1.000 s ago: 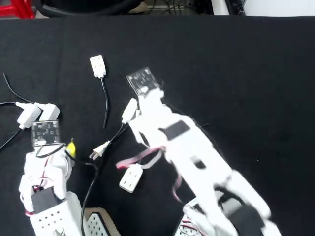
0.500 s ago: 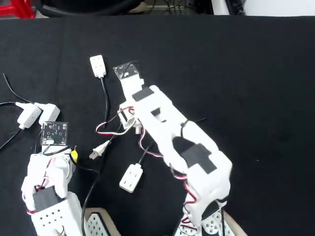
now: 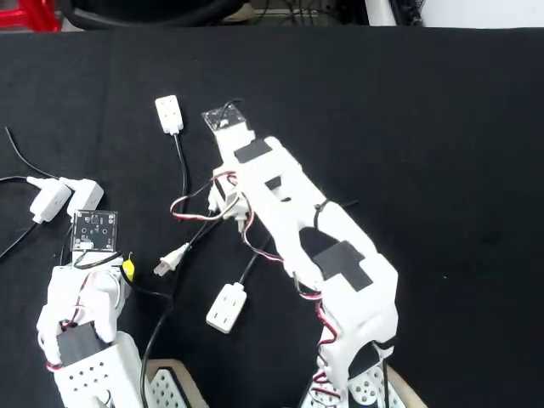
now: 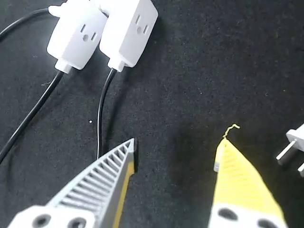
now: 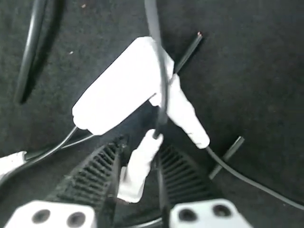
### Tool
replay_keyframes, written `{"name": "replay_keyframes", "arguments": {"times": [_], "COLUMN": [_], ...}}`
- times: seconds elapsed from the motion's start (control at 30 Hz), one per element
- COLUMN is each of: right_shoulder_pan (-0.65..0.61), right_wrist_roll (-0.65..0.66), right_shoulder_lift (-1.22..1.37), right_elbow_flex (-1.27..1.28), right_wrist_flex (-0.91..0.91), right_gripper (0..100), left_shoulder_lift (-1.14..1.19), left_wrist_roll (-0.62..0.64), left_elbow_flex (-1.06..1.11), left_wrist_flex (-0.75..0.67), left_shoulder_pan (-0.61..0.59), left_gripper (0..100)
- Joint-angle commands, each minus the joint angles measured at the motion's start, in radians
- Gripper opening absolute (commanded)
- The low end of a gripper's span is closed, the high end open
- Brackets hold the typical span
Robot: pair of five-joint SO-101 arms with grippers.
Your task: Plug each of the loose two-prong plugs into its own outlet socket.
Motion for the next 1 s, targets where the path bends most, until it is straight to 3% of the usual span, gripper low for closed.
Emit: {"name": "replay_keyframes", "arguments": {"times": [0.0, 0.27, 0.5, 0.7, 0.97], "right_shoulder_pan": [0.012, -0.017, -0.026, -0.054, -0.172], "right_wrist_roll": [0.008, 0.011, 0.021, -0.04, -0.069], "right_shoulder_lift": [-0.007, -0.107, -0.499, -0.835, -1.241], "right_elbow_flex": [-0.094, -0.087, 0.22, 0.656, 1.227], "right_wrist_flex": [0.068, 0.196, 0.064, -0.405, -1.149], "right_gripper": [1.8, 1.2, 1.2, 1.2, 1.1], "left_shoulder_lift": [-0.003, -0.003, -0.003, -0.003, -0.005], "left_wrist_roll": [-0.008, -0.008, -0.008, -0.009, 0.048], "left_elbow_flex": [0.021, 0.021, 0.021, 0.012, -0.016], "left_wrist_flex": [-0.008, -0.008, -0.005, 0.017, -0.025], "left_shoulder_pan": [0.012, 0.039, 0.048, 0.105, 0.415], "left_gripper": [27, 27, 27, 27, 27]}}
